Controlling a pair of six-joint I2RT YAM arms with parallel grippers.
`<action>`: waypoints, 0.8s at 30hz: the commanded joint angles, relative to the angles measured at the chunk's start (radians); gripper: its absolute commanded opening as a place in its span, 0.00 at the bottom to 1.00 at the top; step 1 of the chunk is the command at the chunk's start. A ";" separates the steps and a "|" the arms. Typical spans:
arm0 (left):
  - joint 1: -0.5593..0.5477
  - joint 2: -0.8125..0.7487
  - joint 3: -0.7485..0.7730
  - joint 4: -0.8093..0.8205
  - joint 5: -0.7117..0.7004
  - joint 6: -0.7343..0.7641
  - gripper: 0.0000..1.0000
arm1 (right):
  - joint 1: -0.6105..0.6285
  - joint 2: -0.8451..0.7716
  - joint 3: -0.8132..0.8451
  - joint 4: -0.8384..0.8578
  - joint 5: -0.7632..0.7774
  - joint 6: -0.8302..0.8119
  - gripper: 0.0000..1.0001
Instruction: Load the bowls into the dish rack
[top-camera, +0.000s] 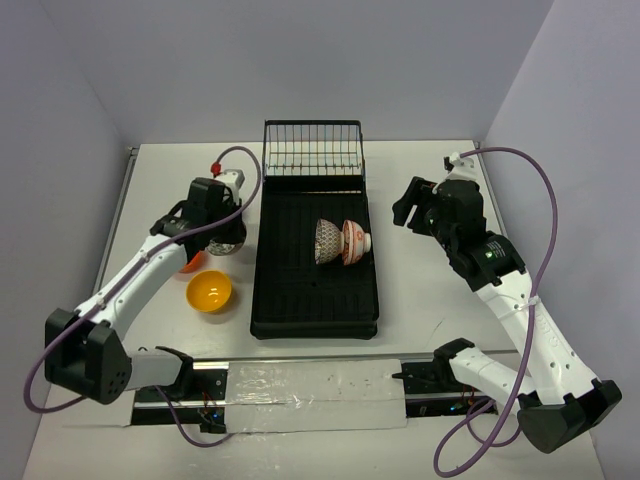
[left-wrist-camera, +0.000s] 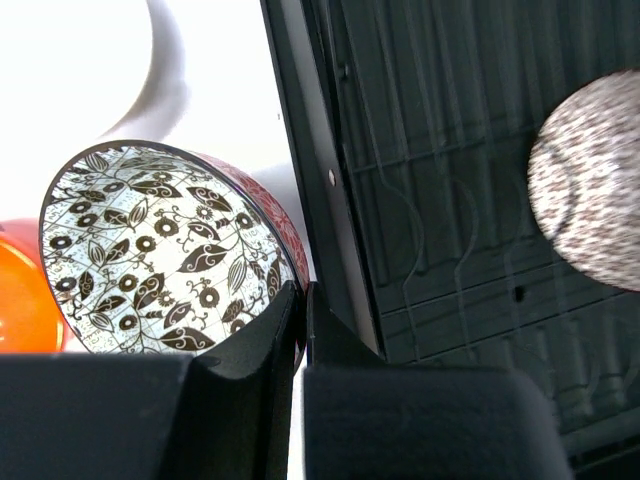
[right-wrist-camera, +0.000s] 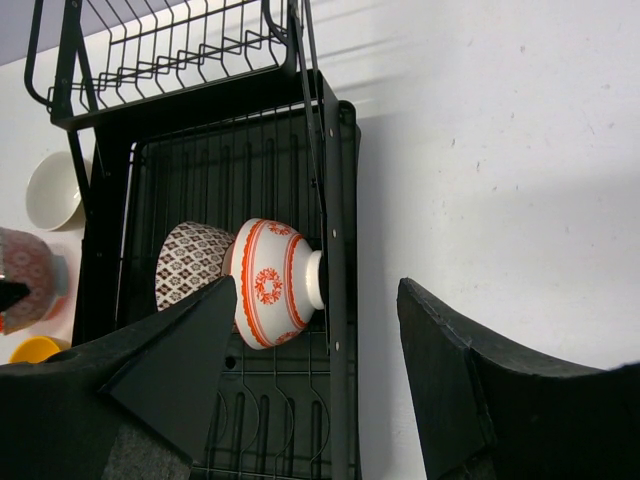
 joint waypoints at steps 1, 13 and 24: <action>0.017 -0.098 0.008 0.090 0.049 -0.031 0.00 | 0.008 -0.004 -0.002 0.028 0.016 -0.007 0.73; 0.015 -0.243 0.047 0.165 0.195 -0.115 0.00 | 0.008 -0.004 -0.001 0.030 0.027 -0.009 0.73; -0.001 -0.293 -0.086 0.477 0.474 -0.365 0.00 | 0.008 -0.007 -0.002 0.028 0.028 -0.010 0.73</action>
